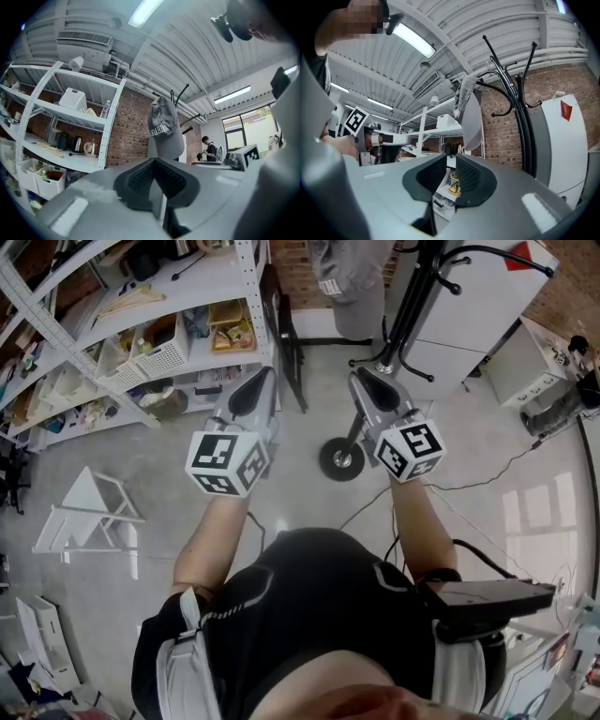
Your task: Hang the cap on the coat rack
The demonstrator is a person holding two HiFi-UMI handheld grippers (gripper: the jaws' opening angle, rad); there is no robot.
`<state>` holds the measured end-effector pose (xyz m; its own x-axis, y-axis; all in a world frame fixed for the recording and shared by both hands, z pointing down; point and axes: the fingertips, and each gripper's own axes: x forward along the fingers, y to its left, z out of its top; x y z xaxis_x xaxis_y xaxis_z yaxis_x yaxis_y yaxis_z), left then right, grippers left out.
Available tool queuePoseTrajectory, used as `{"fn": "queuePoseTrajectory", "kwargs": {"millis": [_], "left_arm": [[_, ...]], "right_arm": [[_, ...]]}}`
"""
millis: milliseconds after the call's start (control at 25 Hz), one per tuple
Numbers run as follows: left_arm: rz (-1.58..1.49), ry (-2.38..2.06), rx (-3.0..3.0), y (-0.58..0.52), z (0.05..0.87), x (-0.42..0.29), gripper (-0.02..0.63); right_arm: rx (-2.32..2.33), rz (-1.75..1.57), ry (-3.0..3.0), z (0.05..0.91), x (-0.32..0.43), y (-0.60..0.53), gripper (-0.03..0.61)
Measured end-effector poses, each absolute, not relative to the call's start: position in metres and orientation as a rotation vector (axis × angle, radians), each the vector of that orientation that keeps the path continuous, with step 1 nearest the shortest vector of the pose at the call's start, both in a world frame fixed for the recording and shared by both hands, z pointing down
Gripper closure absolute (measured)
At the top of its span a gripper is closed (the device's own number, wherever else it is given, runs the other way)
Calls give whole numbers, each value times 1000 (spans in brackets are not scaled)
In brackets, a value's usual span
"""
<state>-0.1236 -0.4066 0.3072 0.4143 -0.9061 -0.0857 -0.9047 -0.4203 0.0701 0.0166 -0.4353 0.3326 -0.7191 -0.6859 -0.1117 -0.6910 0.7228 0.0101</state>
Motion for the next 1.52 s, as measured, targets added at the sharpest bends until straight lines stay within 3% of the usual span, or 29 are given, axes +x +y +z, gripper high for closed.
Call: {"fn": "queuePoseTrajectory", "kwargs": {"millis": [240,680,1520], "left_arm": [[-319,-1797,2562,-396,313,-137,614],[-148,-1717,2654,-378,357,-111,614],[-60,-1682,2719,-356,365,-92,614]], "right_arm": [[-1170,116,2832,327,24,-423,530],[-1162,-32,2852,352,23,-403,568],[-1219,-98,2837,369,29,-390,570]]}}
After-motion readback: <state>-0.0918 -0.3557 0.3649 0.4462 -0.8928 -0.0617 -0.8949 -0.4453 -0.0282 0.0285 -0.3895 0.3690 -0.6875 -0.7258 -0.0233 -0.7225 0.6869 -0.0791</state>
